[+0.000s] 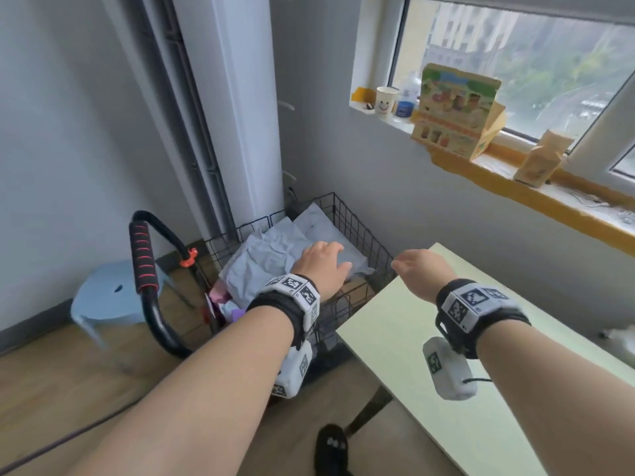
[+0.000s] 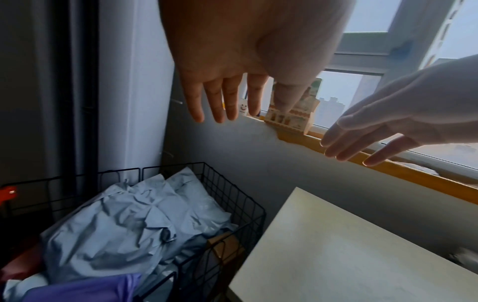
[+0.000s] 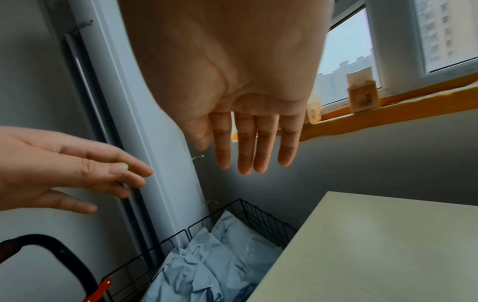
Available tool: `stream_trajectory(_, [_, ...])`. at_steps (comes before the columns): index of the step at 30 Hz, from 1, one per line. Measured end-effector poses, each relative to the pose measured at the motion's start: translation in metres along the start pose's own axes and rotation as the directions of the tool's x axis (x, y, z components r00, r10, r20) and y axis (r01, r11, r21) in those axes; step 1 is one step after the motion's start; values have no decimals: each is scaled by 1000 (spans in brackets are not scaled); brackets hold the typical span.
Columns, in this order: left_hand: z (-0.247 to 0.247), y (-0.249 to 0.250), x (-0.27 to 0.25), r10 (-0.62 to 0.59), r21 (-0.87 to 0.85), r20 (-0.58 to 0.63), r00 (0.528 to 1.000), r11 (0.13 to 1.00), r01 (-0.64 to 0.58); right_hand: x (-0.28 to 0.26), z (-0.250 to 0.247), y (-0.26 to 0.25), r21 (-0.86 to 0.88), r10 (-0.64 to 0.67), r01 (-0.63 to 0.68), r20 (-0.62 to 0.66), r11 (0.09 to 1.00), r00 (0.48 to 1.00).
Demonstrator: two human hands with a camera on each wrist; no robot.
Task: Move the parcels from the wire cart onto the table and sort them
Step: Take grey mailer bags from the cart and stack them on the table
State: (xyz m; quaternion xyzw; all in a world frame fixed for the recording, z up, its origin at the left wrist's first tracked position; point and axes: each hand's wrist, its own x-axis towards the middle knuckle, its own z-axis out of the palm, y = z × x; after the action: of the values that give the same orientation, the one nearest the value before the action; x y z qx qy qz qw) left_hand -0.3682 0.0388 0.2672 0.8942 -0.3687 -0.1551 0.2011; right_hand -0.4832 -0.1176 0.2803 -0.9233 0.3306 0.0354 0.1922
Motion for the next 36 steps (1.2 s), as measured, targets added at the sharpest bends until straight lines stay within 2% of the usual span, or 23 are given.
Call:
stream_trajectory(8, [-32, -74, 55, -132, -8, -75, 988, 991, 132, 86, 21, -60, 34, -74, 73, 41, 997, 996])
stream_trajectory(16, [-51, -110, 143, -193, -46, -74, 978, 981, 190, 182, 28, -83, 27, -90, 87, 103, 996, 991])
stream_trajectory(26, [-31, -169, 208, -267, -90, -89, 959, 962, 260, 262, 63, -93, 38, -41, 35, 168, 999, 985])
stream_trajectory(36, [8, -228, 261, -320, -150, 43, 946, 935, 323, 321, 131, -114, 62, 38, -59, 290, 996, 956])
